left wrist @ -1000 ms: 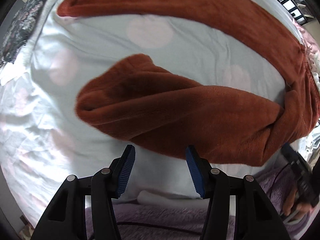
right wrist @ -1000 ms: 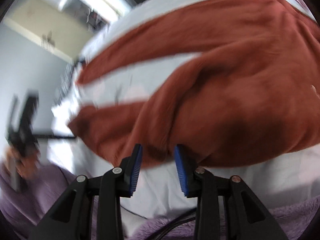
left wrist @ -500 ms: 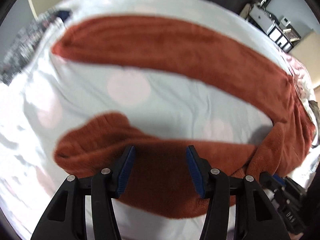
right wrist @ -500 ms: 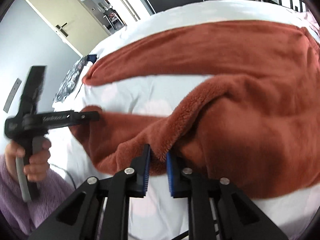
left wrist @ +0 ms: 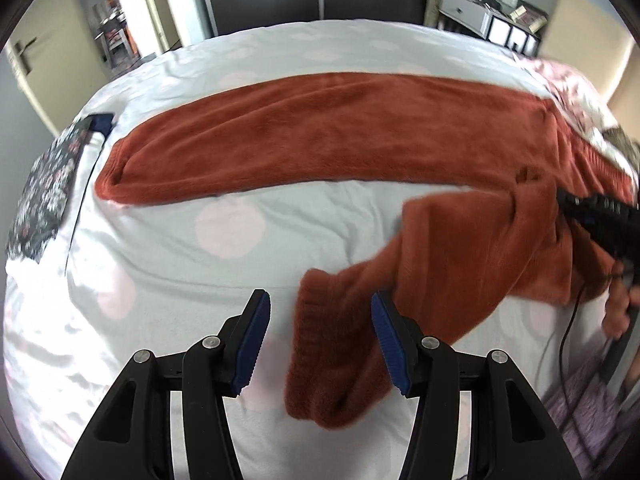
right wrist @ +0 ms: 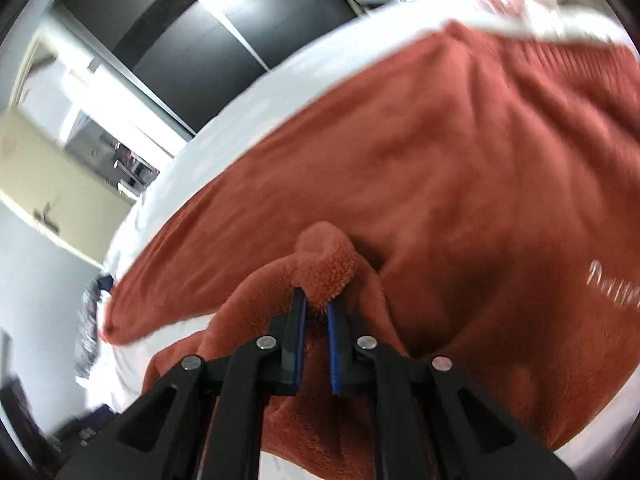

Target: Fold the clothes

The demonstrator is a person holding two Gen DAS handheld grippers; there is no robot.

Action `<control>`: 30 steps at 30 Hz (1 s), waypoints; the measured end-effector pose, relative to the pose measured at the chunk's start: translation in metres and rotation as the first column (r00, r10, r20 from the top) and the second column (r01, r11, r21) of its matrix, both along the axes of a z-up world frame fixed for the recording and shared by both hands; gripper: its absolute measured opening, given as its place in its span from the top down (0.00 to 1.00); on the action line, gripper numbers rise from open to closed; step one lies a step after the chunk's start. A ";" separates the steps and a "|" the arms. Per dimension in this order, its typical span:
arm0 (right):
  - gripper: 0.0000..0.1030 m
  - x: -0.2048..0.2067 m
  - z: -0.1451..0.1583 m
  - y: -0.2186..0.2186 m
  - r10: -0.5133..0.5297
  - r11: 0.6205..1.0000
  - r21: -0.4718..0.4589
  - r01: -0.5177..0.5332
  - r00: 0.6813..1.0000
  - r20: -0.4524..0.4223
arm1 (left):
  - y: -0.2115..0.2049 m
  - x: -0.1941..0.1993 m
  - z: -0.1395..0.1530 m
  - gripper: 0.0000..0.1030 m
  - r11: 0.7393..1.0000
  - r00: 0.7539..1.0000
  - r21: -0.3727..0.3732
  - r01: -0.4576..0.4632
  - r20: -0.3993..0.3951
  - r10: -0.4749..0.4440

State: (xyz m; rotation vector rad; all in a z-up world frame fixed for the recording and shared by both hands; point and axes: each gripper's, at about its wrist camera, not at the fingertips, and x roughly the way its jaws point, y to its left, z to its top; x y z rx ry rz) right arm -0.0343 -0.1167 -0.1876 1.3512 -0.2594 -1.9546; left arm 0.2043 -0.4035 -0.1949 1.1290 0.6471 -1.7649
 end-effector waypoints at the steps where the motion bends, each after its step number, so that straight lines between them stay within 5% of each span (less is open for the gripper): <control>1: 0.91 -0.002 -0.002 0.003 -0.002 1.000 -0.003 0.002 1.000 0.012 | 0.004 -0.005 0.000 0.46 1.000 1.000 -0.005 0.026 0.009 -0.026; 5: 0.91 0.000 0.001 0.001 0.019 1.000 0.021 -0.019 1.000 -0.020 | 0.024 -0.024 -0.001 0.45 0.986 0.985 -0.018 0.167 0.033 -0.167; 9: 0.91 0.003 -0.003 -0.005 0.017 1.000 0.017 -0.017 1.000 -0.002 | 0.035 -0.044 -0.023 0.42 0.969 0.955 0.002 0.247 0.172 -0.244; 18: 0.89 0.011 -0.003 -0.014 0.031 0.999 0.039 -0.031 0.999 -0.014 | 0.052 -0.082 -0.075 0.42 0.929 0.814 0.084 0.360 0.458 -0.357; 22: 0.89 0.011 -0.003 -0.011 0.040 0.999 0.036 -0.040 0.999 -0.005 | 0.042 -0.076 -0.081 0.42 0.945 0.829 0.101 0.310 0.458 -0.321; 30: 0.89 0.011 -0.004 -0.011 0.043 0.998 0.036 -0.043 0.999 0.007 | 0.037 -0.064 -0.076 0.73 0.962 0.863 0.082 0.262 0.427 -0.271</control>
